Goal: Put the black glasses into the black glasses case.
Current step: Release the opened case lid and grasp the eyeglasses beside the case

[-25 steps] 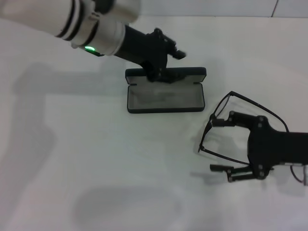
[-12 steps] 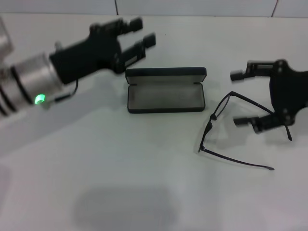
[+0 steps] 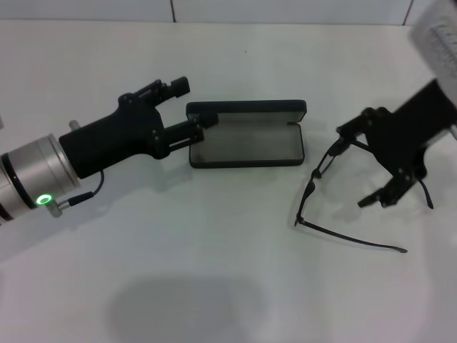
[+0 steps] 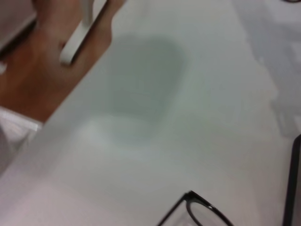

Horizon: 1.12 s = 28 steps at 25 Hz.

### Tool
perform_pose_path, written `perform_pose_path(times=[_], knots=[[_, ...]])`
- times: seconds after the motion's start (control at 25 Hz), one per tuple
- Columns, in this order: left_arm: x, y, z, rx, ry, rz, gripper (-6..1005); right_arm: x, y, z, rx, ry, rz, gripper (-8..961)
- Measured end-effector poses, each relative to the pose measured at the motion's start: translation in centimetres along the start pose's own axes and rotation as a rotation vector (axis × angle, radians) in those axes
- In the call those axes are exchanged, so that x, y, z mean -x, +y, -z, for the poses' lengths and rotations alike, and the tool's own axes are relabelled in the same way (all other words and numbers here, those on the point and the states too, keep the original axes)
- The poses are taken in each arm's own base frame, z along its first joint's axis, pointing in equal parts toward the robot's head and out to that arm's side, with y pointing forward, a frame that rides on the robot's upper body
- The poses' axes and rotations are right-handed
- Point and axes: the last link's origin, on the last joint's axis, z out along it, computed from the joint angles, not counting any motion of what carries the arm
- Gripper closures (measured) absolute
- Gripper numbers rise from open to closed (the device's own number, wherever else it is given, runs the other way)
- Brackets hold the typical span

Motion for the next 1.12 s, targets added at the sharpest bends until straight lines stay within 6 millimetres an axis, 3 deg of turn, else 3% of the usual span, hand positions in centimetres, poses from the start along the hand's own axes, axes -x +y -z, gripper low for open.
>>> perform_pose_path(times=[0.2,0.4,0.76,1.12], knots=[[0.7,0.6,0.3,-0.003,0.008,0.016,174,2.1,-1.7,-0.4,0.043,0.094,0.08,97],[1.1,0.9,0.2,-0.007,0.016,0.028,179,2.3,-2.3,-1.3,0.053,0.178,0.123,97],[1.4,0.7,-0.1,-0.025,0.003,0.034,180,2.4,-2.9,-5.0,0.037,0.3,0.222,96],[1.2,0.5,-0.3,-0.027,0.003,0.03,180,3.6,-3.6,-4.8,0.008,0.293,0.266,96]])
